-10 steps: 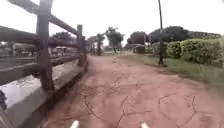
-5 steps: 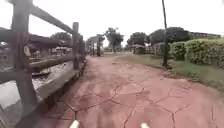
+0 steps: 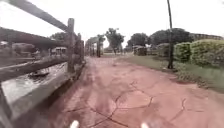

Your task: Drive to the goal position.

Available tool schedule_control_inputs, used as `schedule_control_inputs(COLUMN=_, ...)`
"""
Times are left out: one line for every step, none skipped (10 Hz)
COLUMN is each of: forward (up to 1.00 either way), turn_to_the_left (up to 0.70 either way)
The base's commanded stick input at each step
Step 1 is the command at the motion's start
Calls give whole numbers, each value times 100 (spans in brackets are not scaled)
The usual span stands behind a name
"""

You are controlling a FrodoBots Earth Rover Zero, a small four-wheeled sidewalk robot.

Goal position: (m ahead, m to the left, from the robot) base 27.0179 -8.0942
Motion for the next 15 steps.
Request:
schedule_control_inputs(forward=70, turn_to_the_left=0)
schedule_control_inputs(forward=70, turn_to_the_left=0)
schedule_control_inputs(forward=70, turn_to_the_left=0)
schedule_control_inputs(forward=70, turn_to_the_left=0)
schedule_control_inputs(forward=70, turn_to_the_left=0)
schedule_control_inputs(forward=70, turn_to_the_left=0)
schedule_control_inputs(forward=70, turn_to_the_left=0)
schedule_control_inputs(forward=70, turn_to_the_left=0)
schedule_control_inputs(forward=70, turn_to_the_left=0)
schedule_control_inputs(forward=70, turn_to_the_left=0)
schedule_control_inputs(forward=70, turn_to_the_left=0)
schedule_control_inputs(forward=70, turn_to_the_left=0)
schedule_control_inputs(forward=70, turn_to_the_left=0)
schedule_control_inputs(forward=70, turn_to_the_left=0)
schedule_control_inputs(forward=70, turn_to_the_left=0)
